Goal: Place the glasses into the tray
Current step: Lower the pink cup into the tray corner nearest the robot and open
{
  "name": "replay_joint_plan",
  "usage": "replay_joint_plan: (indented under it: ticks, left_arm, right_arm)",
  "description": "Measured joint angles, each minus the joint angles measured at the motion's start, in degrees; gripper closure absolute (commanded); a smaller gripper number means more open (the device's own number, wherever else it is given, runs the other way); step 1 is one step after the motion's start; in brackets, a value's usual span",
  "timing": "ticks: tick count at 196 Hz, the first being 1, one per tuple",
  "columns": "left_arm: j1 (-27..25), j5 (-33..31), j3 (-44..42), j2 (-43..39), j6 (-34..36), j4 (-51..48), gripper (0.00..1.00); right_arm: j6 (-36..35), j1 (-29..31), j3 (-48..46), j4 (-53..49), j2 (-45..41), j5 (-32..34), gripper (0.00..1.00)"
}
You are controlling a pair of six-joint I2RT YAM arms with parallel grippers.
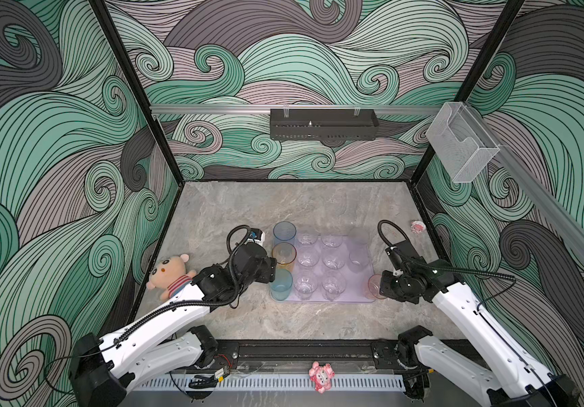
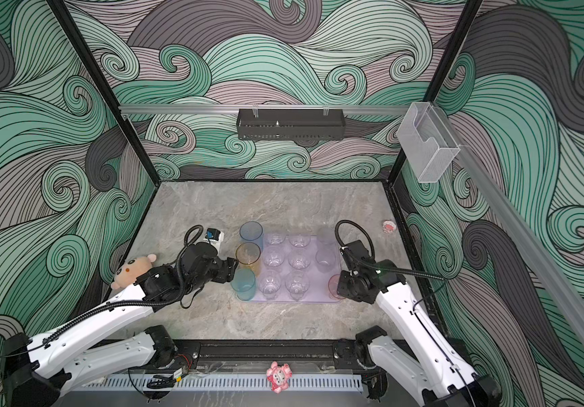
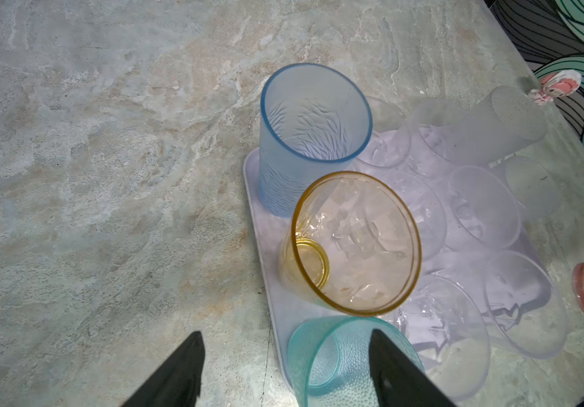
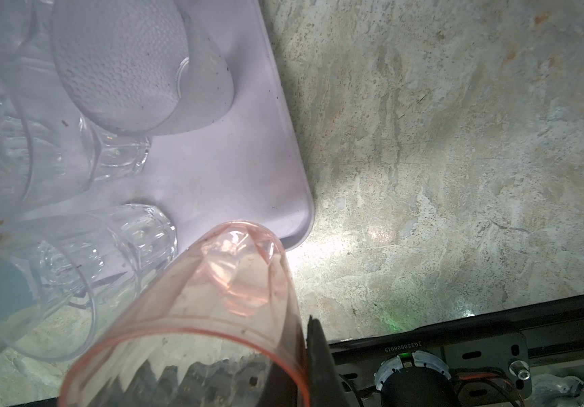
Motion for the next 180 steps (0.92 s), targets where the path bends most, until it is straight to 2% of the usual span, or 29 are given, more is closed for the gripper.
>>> replay_joint_plan:
  ticks: [43, 123, 180]
  left_arm:
    - [0.0, -0.3, -0.1, 0.0, 0.7, 0.8, 0.24]
    - [0.0, -2.1, -1.9, -1.2, 1.0, 2.4, 0.23]
    - [0.0, -2.8, -2.7, -1.6, 1.2, 3.0, 0.23]
  right_arm:
    - [1.3, 0.9, -1.1, 1.1, 1.2, 0.5, 0.96]
    - [4.9, 7.6, -2.9, 8.0, 9.2, 4.2, 0.92]
    - [6.0, 8.3, -5.6, 11.9, 12.9, 7.0, 0.90]
